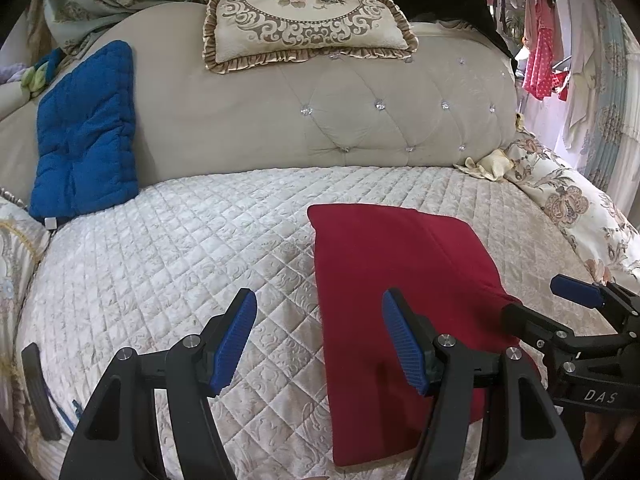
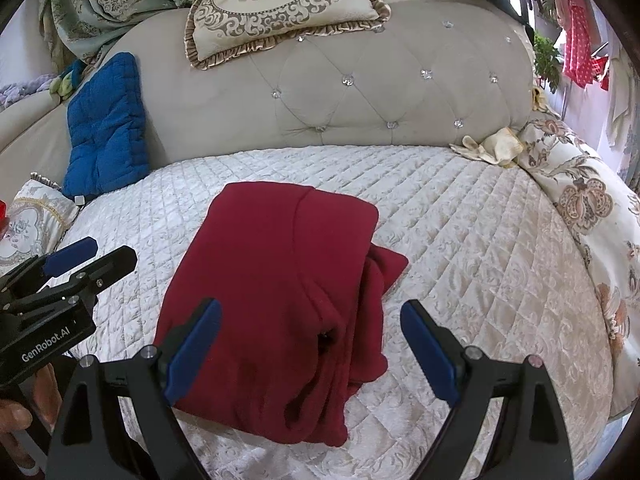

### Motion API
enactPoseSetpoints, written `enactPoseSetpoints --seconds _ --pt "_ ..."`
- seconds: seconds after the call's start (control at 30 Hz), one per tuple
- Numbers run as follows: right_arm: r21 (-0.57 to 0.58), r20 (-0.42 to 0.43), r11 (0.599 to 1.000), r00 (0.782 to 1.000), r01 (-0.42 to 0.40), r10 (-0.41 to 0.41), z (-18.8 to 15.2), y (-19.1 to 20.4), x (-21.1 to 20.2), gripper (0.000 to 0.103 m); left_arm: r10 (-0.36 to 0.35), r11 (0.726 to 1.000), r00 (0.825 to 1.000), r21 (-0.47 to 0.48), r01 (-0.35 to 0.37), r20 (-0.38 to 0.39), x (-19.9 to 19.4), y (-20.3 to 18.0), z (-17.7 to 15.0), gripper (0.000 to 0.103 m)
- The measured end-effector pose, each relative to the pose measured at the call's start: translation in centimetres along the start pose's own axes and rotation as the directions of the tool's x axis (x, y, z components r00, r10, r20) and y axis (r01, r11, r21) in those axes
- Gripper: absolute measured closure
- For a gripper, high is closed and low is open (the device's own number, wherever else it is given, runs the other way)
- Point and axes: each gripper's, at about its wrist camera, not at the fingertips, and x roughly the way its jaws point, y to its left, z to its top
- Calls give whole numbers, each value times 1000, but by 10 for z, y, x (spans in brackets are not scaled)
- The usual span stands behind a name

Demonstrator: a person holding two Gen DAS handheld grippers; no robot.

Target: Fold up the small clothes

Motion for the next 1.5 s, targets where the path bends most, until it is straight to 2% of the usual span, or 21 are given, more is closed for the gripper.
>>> enactPoseSetpoints --seconds 1.5 --pt "-11 -38 1000 999 0 -1 -5 4 10 10 -28 999 999 -20 28 -21 9 -3 -4 59"
